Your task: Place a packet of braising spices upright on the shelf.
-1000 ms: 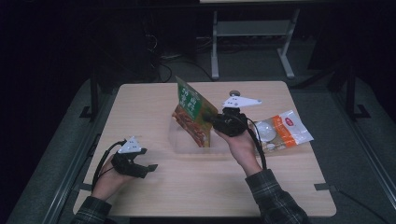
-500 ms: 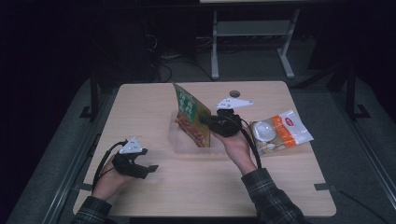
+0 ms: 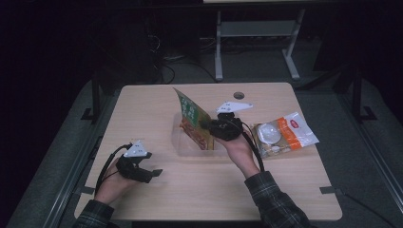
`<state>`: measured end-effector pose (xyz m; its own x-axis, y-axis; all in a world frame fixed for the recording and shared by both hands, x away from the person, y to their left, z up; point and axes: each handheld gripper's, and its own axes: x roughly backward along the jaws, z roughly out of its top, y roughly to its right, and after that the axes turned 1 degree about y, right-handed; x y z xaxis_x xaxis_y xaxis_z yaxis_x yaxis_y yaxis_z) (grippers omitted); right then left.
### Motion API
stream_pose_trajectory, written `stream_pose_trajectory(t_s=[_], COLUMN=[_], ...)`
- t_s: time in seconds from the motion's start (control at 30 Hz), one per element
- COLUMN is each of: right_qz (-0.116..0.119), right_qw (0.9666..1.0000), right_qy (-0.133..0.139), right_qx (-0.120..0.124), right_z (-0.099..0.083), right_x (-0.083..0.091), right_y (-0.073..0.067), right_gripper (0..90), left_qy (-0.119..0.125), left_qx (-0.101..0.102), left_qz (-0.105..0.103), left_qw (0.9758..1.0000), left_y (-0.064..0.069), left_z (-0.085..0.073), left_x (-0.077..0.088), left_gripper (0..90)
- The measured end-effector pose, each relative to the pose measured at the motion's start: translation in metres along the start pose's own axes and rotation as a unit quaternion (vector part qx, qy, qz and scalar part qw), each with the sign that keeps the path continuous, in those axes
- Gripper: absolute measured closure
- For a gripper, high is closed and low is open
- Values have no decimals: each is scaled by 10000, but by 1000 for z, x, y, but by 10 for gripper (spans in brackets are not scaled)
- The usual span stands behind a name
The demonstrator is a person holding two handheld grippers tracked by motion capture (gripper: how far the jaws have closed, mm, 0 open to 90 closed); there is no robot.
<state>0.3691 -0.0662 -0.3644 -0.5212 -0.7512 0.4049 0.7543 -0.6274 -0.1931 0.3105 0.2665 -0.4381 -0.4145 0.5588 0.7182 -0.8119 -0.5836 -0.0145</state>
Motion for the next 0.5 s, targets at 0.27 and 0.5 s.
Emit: stream_pose_trajectory(t_s=[0.27, 0.5], right_qz=[39, 92], right_qw=[10000, 9997], right_qy=[-27, -223], right_qx=[-17, 72], right_z=[-1, -1], right_x=[-1, 0], right_y=[0, -4], right_gripper=[719, 510], left_qy=[-6, 19], left_qx=[-8, 22], left_qz=[15, 16], left_qw=[10000, 10000], left_y=[0, 0], left_z=[0, 0], left_x=[0, -1], left_gripper=[197, 193])
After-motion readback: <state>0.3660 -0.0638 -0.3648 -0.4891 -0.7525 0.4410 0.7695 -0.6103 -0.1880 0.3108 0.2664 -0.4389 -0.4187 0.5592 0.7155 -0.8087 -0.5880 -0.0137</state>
